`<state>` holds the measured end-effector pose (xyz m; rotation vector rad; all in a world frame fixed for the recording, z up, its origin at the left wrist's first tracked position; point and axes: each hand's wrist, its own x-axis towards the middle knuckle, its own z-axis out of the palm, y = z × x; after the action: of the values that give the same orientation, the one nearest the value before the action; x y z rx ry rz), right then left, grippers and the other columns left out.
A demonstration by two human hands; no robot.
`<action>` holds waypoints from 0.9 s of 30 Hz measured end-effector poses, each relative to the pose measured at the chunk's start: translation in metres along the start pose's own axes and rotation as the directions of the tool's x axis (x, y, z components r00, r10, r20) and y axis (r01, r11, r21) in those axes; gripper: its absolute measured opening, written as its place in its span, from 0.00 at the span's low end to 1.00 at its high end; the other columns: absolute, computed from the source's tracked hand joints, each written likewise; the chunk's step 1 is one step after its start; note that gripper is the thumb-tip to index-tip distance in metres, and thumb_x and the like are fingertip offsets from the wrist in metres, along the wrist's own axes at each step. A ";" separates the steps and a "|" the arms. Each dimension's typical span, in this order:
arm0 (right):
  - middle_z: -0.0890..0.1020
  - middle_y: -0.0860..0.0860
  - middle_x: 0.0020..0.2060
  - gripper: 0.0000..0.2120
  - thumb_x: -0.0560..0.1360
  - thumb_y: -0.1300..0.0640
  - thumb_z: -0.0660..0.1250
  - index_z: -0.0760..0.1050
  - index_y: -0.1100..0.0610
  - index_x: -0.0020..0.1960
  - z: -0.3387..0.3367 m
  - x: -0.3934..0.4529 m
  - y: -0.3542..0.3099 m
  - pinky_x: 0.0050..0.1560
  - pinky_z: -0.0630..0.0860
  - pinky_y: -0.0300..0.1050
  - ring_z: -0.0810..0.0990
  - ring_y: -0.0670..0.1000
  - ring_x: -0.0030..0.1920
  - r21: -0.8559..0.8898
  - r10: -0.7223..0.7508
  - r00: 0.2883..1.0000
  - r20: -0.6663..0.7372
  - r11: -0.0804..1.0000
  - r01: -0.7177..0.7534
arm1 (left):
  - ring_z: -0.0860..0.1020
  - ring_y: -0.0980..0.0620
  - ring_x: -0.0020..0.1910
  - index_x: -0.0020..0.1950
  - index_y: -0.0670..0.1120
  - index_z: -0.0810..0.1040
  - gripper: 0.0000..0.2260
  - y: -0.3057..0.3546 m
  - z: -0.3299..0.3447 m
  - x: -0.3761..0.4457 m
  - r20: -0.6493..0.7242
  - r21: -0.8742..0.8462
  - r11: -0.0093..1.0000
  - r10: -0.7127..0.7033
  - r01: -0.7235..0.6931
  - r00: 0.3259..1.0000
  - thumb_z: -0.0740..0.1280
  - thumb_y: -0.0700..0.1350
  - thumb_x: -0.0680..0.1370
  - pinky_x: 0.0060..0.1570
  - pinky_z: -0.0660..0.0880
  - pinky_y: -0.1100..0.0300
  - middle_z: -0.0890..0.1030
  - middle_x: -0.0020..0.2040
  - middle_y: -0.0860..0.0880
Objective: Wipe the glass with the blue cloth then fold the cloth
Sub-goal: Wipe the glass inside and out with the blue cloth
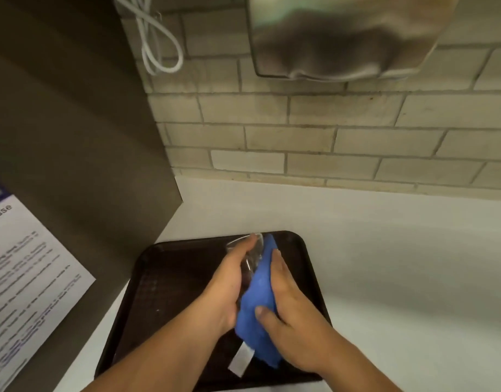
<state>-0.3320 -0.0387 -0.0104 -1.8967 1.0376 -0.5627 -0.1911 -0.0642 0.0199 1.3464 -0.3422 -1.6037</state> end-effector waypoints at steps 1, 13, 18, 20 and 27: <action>0.44 0.36 0.79 0.41 0.79 0.42 0.58 0.30 0.38 0.76 0.002 0.002 -0.003 0.73 0.56 0.35 0.55 0.40 0.77 -0.026 -0.023 0.999 -0.030 0.999 0.022 | 0.84 0.38 0.48 0.54 0.37 0.87 0.24 0.002 -0.006 -0.003 0.017 0.002 1.000 -0.014 0.014 1.000 0.71 0.58 0.77 0.56 0.80 0.45 0.86 0.46 0.36; 0.71 0.33 0.71 0.30 0.78 0.48 0.60 0.55 0.36 0.77 0.020 0.009 -0.033 0.63 0.68 0.26 0.71 0.33 0.67 0.287 -0.067 0.993 -0.093 0.954 0.091 | 0.85 0.44 0.35 0.41 0.42 0.88 0.24 0.037 -0.045 -0.021 0.235 -0.088 0.995 0.067 -0.048 0.970 0.76 0.63 0.66 0.38 0.83 0.55 0.86 0.37 0.42; 0.86 0.50 0.53 0.13 0.82 0.52 0.59 0.78 0.49 0.63 0.004 0.041 -0.055 0.49 0.77 0.33 0.84 0.42 0.51 0.368 -0.066 0.963 -0.261 0.915 0.162 | 0.87 0.43 0.47 0.54 0.41 0.88 0.26 0.034 -0.043 -0.028 0.296 -0.062 0.995 0.091 -0.076 0.951 0.78 0.59 0.66 0.50 0.83 0.51 0.88 0.47 0.40; 0.86 0.46 0.36 0.16 0.80 0.52 0.57 0.82 0.43 0.41 -0.004 0.051 -0.056 0.39 0.76 0.34 0.83 0.44 0.39 0.443 0.056 0.965 -0.257 0.894 0.067 | 0.87 0.43 0.48 0.56 0.42 0.88 0.27 0.037 -0.044 -0.029 0.321 -0.064 0.994 0.103 -0.086 0.942 0.76 0.62 0.67 0.50 0.83 0.51 0.88 0.49 0.41; 0.71 0.29 0.67 0.31 0.78 0.42 0.58 0.51 0.39 0.78 0.025 0.028 -0.051 0.62 0.68 0.26 0.71 0.33 0.67 0.023 -0.181 0.955 -0.237 0.981 0.192 | 0.85 0.43 0.41 0.49 0.38 0.87 0.24 0.037 -0.040 -0.025 0.234 -0.070 0.994 0.102 -0.088 0.967 0.76 0.58 0.66 0.45 0.83 0.53 0.86 0.42 0.40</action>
<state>-0.2765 -0.0363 0.0204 -1.9325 0.9883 -0.9300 -0.1407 -0.0480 0.0481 1.0784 -0.4925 -1.6841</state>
